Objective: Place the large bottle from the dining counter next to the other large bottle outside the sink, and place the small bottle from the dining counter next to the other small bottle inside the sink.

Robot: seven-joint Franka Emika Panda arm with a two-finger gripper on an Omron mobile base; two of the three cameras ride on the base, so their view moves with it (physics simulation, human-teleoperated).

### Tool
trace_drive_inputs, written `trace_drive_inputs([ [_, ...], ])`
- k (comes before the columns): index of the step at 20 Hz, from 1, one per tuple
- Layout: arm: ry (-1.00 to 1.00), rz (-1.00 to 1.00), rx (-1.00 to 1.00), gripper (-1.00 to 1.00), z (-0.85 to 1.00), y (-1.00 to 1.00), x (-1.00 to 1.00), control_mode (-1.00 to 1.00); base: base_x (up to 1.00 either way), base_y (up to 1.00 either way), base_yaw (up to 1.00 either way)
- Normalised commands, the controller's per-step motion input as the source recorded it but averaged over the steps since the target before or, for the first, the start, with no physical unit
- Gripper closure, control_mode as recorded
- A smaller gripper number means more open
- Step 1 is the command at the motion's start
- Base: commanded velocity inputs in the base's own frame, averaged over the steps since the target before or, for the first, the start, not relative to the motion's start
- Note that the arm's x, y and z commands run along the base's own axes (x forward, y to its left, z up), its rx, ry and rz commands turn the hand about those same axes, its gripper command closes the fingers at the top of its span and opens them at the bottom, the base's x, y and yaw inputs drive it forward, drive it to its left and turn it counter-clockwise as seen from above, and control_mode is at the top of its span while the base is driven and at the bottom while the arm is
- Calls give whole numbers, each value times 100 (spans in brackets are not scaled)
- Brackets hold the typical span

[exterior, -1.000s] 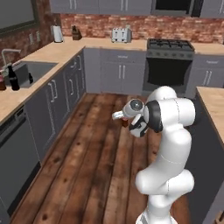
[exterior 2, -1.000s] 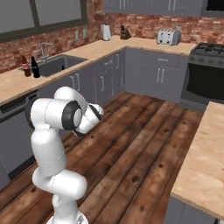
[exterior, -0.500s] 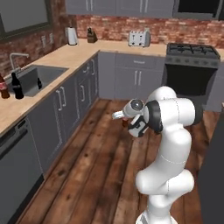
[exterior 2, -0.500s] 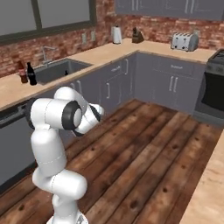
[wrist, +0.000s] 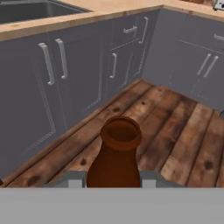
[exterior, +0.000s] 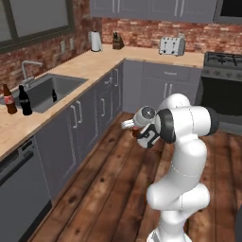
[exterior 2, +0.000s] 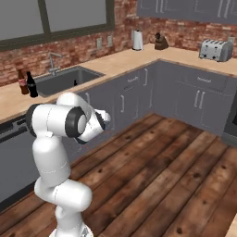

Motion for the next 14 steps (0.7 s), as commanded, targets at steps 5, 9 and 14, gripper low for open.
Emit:
trace_drive_inputs([
  [5, 0, 0, 0, 100, 0, 0, 0, 100, 74, 0, 25],
  [9, 0, 0, 0, 100, 0, 0, 0, 100, 69, 0, 26],
  [14, 0, 0, 0, 100, 0, 0, 0, 100, 65, 0, 26],
])
